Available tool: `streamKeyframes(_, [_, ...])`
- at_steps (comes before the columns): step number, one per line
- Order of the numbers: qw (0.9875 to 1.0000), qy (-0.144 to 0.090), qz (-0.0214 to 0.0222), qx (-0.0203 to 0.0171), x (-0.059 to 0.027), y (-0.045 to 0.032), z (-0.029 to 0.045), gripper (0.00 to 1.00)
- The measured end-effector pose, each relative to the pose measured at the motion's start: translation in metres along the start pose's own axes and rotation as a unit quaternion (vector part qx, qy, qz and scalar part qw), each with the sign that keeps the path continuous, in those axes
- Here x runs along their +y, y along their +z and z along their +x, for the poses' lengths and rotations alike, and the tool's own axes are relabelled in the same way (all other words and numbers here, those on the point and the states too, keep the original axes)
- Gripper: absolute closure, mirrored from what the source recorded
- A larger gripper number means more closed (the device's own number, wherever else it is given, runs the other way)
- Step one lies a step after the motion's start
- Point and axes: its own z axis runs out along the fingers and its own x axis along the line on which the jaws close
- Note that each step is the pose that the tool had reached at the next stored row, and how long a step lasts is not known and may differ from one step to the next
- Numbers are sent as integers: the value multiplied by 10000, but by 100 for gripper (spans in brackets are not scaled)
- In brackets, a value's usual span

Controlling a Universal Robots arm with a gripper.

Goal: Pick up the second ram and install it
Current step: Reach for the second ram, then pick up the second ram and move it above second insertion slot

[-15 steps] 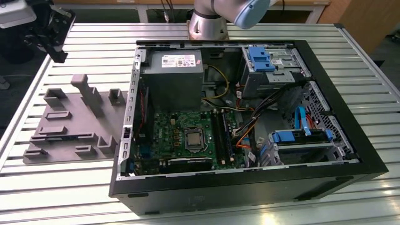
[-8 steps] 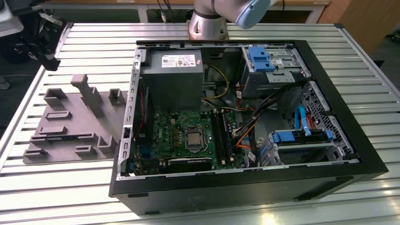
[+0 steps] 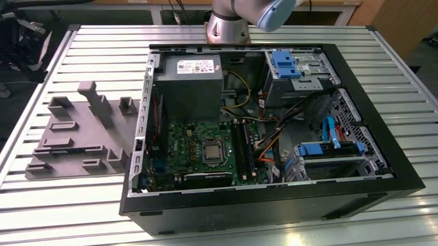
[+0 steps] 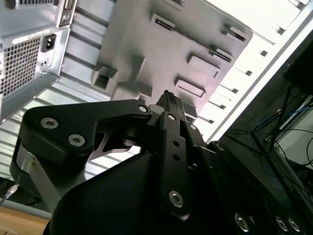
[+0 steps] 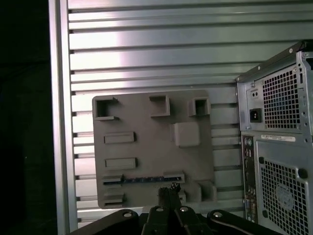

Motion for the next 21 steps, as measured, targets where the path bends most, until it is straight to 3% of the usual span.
streamKeyframes(7, [10000,1,1,1,-43,2,287,89])
streamKeyframes(21, [10000,0,0,0,-46,4,300,89])
